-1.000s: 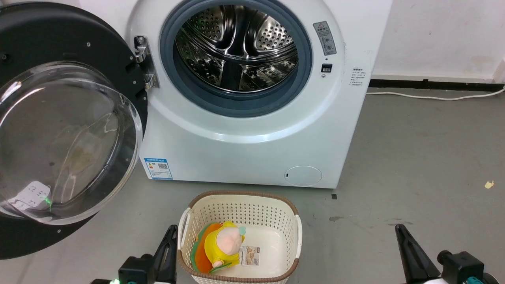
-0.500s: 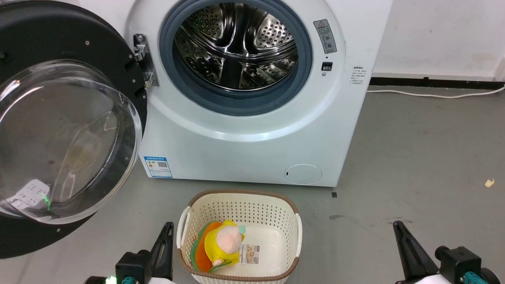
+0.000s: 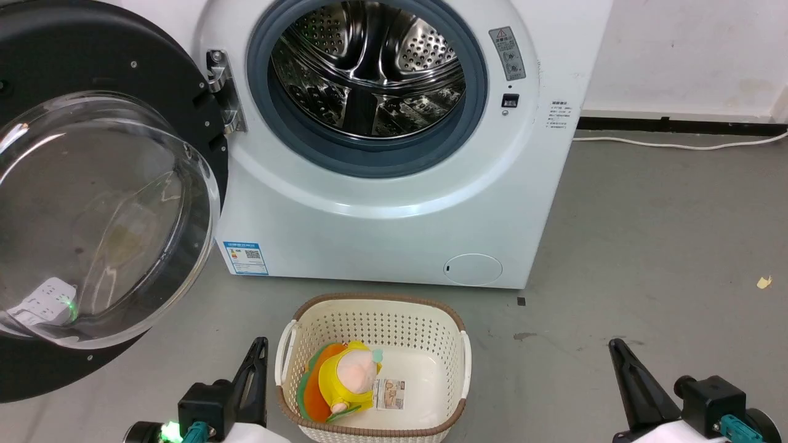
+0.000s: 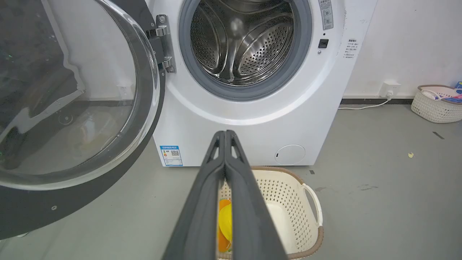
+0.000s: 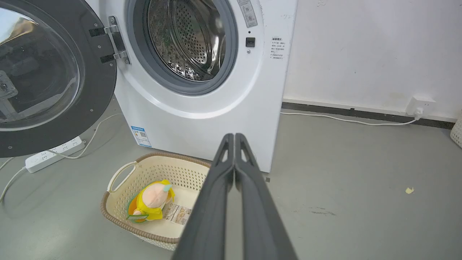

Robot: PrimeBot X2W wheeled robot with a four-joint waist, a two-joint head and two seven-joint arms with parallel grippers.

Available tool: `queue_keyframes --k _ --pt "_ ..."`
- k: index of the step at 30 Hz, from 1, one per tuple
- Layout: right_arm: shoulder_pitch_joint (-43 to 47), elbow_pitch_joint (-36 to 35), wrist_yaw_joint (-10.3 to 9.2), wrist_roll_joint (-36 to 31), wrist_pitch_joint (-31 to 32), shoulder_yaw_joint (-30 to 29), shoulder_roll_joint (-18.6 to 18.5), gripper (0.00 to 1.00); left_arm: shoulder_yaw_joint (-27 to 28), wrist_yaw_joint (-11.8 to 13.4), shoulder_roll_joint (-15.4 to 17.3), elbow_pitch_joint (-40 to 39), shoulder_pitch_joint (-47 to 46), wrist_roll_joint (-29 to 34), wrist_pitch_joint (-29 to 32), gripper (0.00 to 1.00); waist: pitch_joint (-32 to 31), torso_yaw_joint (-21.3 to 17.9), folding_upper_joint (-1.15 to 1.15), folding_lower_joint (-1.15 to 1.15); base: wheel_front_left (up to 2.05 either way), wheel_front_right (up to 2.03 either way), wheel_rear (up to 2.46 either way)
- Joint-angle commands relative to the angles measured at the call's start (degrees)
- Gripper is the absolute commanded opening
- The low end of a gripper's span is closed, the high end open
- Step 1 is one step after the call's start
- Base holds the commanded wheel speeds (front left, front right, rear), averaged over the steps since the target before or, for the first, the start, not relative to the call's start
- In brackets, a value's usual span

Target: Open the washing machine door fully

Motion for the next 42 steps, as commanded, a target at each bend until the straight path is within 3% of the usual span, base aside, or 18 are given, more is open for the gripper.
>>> queue_keyframes --k 1,42 --pt "-1.0 -0.5 0.02 -0.5 0.3 0.1 0.2 0.00 0.4 -0.1 -0.4 -0.4 -0.7 0.5 0.4 0.00 0.0 0.0 0.00 0.00 0.00 0.00 0.00" --pt "-3.0 -3.1 0.04 -2.7 4.9 0.7 0.4 0.00 3.0 -0.2 -0.8 -2.8 -2.4 2.7 5.0 0.00 1.1 -0.3 0.00 0.00 0.00 0.00 0.00"
